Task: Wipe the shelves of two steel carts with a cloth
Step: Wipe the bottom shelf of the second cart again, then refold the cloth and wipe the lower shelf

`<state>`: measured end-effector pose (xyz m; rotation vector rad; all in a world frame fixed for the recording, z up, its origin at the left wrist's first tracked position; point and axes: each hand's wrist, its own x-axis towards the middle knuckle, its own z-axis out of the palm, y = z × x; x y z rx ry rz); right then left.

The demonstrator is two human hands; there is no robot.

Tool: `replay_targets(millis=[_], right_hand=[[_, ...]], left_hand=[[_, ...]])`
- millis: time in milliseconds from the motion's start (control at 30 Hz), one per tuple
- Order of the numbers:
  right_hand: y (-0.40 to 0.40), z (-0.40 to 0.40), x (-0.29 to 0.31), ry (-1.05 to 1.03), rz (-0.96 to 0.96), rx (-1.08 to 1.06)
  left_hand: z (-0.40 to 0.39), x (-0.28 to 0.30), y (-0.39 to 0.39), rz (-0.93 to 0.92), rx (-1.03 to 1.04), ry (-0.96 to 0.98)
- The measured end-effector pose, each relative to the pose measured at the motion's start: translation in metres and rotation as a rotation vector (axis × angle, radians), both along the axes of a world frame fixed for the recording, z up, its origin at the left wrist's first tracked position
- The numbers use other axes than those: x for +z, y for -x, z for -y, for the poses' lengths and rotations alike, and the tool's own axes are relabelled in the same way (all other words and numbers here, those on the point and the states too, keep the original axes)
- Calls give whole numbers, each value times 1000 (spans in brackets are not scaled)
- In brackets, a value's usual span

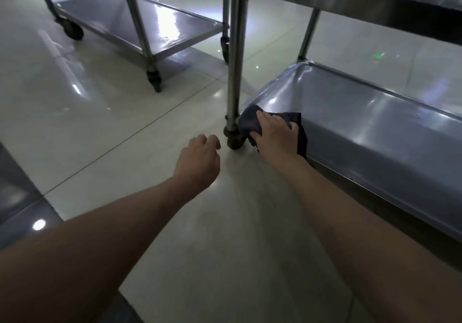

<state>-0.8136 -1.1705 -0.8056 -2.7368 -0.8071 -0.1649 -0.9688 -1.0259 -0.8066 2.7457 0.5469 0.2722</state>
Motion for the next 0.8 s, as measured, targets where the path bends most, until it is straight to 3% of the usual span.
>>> replay_targets(millis=[233,433,600,800], right_hand=[[-4,15,-4,32,13,197],[29,73,29,-43,-200,278],[95,117,123,-251,-501,254],[170,134,314,-374,-597,214]], left_hand=[[0,19,15,-57,39,27],[48,60,67,-146,129,219],[84,146,115,-246,254,371],[106,336,131,-172,275,404]])
